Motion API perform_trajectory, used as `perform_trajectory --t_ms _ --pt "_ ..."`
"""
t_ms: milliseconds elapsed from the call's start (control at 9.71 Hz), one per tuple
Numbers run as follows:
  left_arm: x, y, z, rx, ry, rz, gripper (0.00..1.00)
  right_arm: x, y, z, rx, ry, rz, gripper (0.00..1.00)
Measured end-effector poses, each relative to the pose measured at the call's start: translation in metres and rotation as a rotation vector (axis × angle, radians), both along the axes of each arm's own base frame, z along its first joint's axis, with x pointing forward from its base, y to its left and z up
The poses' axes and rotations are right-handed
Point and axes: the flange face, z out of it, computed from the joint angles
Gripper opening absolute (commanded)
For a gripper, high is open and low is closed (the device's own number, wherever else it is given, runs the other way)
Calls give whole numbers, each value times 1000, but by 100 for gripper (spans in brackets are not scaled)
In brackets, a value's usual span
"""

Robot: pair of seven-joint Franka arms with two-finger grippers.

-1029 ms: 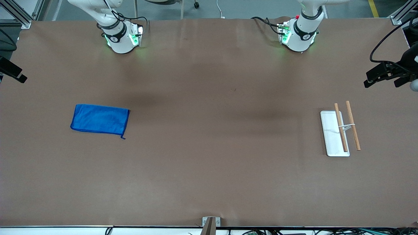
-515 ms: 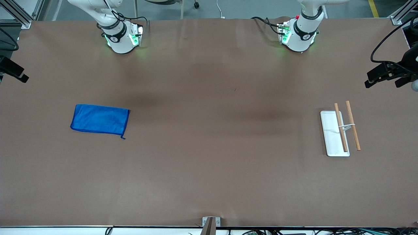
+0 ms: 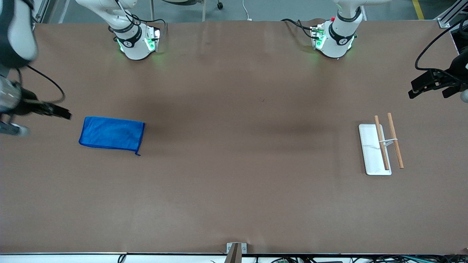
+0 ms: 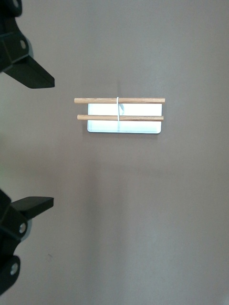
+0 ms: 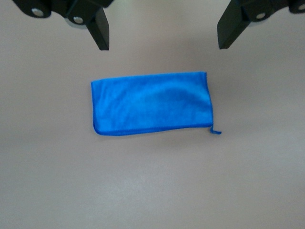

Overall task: Right arm passes towel to left arm to hang
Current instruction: 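Reach the right gripper down to the blue towel's edge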

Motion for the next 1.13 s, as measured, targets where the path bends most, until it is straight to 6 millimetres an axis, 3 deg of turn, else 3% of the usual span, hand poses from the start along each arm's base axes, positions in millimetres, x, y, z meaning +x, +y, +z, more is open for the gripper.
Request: perform_trajectory --t_ms 206,515,926,1132 --pt "2 -4 -4 0 8 -7 100 -5 0 -73 0 -1 4 100" --pt "3 -6 -5 0 8 -10 100 -23 1 -156 1 -30 16 100" --pt "3 -6 -5 0 8 10 100 -34 3 -235 5 -84 75 100" --pt "3 -8 -4 -1 6 42 100 -36 -14 -260 12 -80 142 100"
